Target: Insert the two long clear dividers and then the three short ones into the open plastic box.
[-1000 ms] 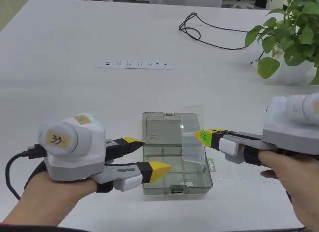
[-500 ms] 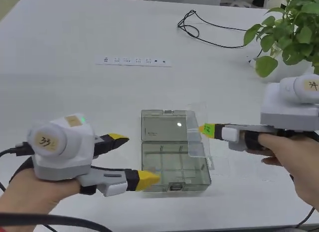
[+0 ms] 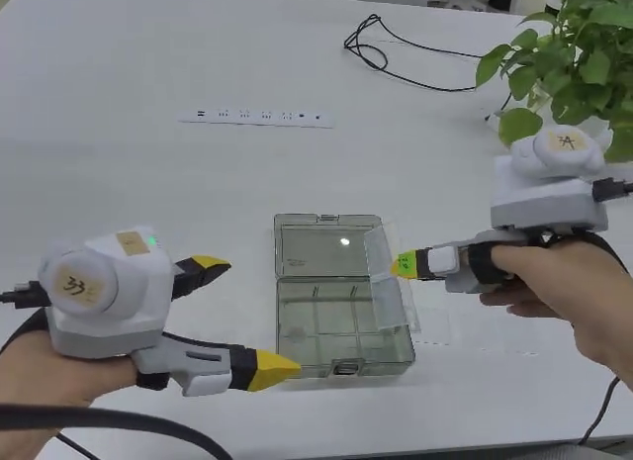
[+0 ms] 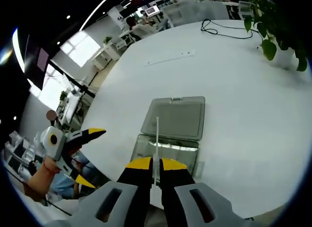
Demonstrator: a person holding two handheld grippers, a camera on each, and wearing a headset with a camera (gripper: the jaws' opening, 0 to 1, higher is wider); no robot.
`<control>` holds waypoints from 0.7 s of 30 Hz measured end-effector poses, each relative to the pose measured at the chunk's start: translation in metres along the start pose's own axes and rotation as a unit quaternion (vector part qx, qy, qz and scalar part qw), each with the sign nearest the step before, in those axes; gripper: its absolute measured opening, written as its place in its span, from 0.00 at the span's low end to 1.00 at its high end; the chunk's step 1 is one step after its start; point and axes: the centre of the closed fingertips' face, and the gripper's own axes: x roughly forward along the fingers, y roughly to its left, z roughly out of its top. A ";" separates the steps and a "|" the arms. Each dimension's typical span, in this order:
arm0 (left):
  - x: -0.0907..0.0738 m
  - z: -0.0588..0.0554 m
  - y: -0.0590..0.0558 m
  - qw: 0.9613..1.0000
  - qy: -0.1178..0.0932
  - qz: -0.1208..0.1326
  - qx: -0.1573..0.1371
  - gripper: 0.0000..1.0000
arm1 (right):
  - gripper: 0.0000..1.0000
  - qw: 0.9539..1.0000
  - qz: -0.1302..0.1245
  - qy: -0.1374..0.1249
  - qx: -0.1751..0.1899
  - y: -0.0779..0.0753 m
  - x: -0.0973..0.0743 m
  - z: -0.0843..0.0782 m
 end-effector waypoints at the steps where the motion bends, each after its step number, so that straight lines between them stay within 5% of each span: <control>1: 0.000 -0.001 0.000 1.000 0.001 -0.002 0.003 0.95 | 0.07 1.000 -0.004 0.004 0.009 -0.001 0.001 -0.001; 7: 0.001 -0.003 0.001 1.000 0.002 -0.007 0.012 1.00 | 0.07 0.998 -0.021 0.048 0.038 -0.009 0.012 -0.015; 21: 0.004 -0.010 0.004 0.999 0.002 -0.028 0.018 1.00 | 0.07 0.993 -0.056 0.079 0.069 -0.015 0.031 -0.032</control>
